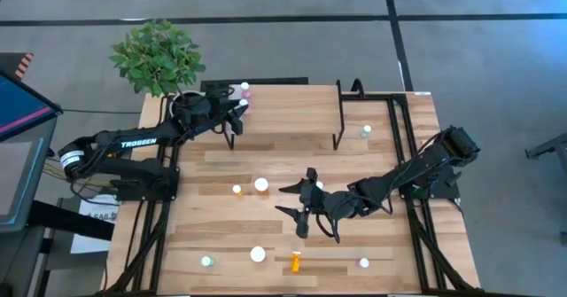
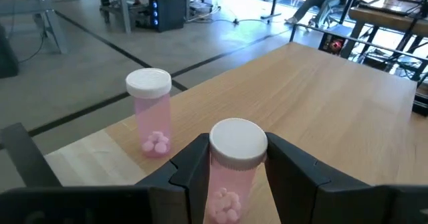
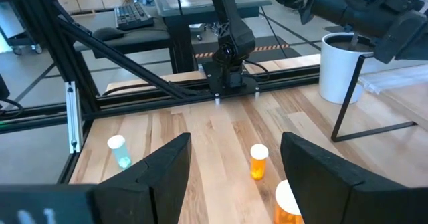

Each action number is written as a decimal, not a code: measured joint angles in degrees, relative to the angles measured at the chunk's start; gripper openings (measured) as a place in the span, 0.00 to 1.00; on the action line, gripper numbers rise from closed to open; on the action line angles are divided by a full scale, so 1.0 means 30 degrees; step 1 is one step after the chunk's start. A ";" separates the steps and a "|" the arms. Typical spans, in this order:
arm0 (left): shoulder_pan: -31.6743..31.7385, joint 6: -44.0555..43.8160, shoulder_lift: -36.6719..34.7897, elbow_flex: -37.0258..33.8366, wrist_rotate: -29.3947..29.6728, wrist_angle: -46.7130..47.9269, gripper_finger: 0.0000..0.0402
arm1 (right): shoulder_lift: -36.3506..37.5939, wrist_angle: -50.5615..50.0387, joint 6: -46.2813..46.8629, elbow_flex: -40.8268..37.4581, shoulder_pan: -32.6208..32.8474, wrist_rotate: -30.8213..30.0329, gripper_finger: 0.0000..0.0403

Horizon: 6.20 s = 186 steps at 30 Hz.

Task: Pick and place medicine bottles onto shelf by color
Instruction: Put the left pink pill bottle on the shelf aligned with the other pink pill bottle, then put the pink pill bottle on the shelf aligned with the other pink pill bottles

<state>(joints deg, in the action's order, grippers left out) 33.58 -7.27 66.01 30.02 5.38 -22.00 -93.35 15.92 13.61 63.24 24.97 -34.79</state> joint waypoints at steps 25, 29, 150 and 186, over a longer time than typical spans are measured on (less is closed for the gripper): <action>0.0000 0.0259 0.0075 0.0007 -0.0720 0.0362 0.48 | -0.0002 -0.0025 0.0263 0.0000 0.0000 0.0007 0.63; 0.0000 0.0335 0.0053 0.0022 -0.0720 0.0555 0.52 | -0.0002 -0.0036 0.0333 0.0000 0.0000 0.0007 0.63; -1.9751 0.1501 -0.8748 -0.5778 0.4926 -0.3874 0.52 | -0.2436 -2.3795 3.1799 0.3803 1.2821 0.3159 0.63; -1.9747 0.1355 -0.8748 -0.5778 0.4970 -0.3635 0.52 | -0.8206 -2.3548 3.3499 0.3870 1.3555 0.1533 0.58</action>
<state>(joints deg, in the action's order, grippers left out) -25.66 -3.20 39.77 12.69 20.29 -32.91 -117.97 -54.72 114.11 74.85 65.64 -30.19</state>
